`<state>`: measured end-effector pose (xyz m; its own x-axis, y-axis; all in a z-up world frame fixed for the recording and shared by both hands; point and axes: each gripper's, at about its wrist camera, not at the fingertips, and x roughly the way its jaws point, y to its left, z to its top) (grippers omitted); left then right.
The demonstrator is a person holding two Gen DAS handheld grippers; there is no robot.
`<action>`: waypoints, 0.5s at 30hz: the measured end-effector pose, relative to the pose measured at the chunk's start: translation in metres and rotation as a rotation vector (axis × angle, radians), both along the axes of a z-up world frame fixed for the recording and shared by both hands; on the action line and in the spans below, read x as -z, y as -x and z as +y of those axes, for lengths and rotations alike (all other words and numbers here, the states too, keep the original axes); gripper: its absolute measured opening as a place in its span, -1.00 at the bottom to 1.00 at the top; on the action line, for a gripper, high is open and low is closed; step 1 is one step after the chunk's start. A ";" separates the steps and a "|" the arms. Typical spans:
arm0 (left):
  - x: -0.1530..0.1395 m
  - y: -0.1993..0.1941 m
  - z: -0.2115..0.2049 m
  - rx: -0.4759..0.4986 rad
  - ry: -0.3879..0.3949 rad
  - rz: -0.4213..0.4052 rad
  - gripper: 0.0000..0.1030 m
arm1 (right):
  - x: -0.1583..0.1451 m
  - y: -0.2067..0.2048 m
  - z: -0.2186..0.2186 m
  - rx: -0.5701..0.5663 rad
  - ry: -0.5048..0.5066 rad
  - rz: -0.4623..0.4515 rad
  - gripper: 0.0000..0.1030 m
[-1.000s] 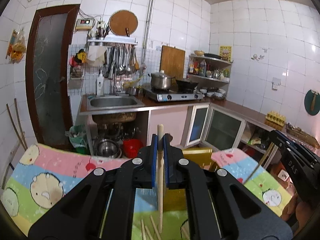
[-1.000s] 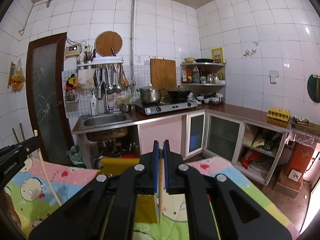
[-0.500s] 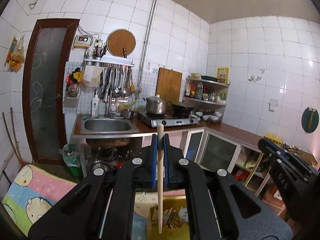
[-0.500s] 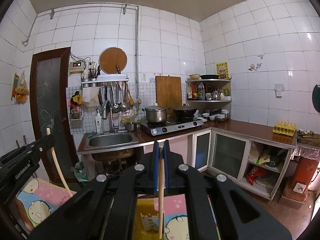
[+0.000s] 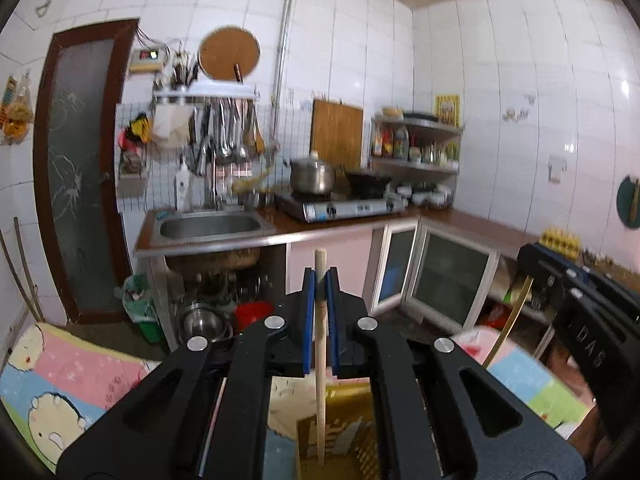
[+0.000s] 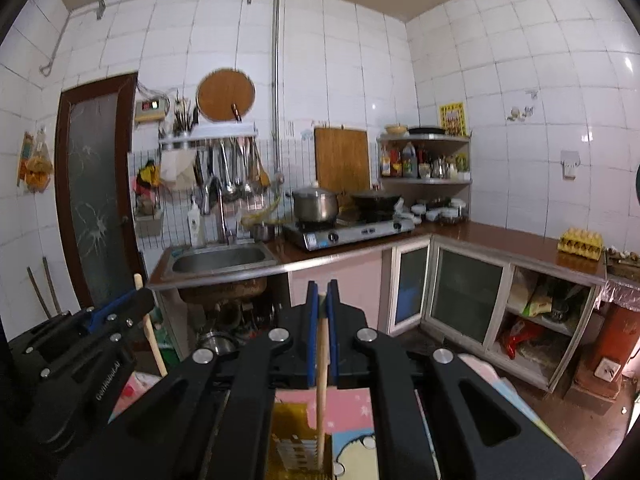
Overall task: Organize utensils
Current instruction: 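Open the left tool dropping its chopstick into the holder while the right tool releases its own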
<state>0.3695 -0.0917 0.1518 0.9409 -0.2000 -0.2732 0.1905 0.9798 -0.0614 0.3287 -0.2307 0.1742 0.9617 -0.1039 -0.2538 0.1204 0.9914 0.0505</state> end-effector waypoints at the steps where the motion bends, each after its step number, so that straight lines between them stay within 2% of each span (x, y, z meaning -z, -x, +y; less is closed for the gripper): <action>1: 0.009 -0.004 0.001 0.002 -0.002 0.018 -0.91 | 0.009 -0.003 -0.003 0.000 -0.005 0.017 -0.91; 5: 0.031 -0.014 0.007 0.008 -0.012 0.071 -0.91 | 0.036 -0.013 -0.010 -0.009 -0.025 0.070 -0.91; 9: 0.034 -0.018 0.015 0.004 -0.001 0.114 -0.90 | 0.049 -0.020 -0.013 -0.019 -0.035 0.135 -0.89; 10: 0.032 -0.017 0.018 0.001 -0.002 0.118 -0.87 | 0.049 -0.020 -0.014 -0.014 -0.039 0.144 -0.88; 11: 0.029 -0.015 0.020 -0.002 -0.005 0.121 -0.72 | 0.048 -0.018 -0.016 -0.006 -0.048 0.150 -0.86; 12: 0.023 -0.010 0.025 -0.012 -0.009 0.122 -0.45 | 0.045 -0.015 -0.019 0.003 -0.058 0.153 -0.72; 13: 0.019 -0.006 0.028 -0.018 -0.006 0.117 -0.30 | 0.040 -0.010 -0.023 0.012 -0.070 0.150 -0.55; 14: 0.011 0.002 0.035 -0.029 0.000 0.100 -0.04 | 0.036 -0.007 -0.026 0.017 -0.076 0.143 -0.07; 15: 0.005 0.008 0.039 -0.036 0.001 0.087 0.15 | 0.031 0.002 -0.028 0.025 -0.077 0.124 0.13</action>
<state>0.3611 -0.0529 0.1465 0.9202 -0.1669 -0.3542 0.1492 0.9858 -0.0769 0.3270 -0.2587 0.1434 0.9198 -0.1032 -0.3787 0.1554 0.9817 0.1099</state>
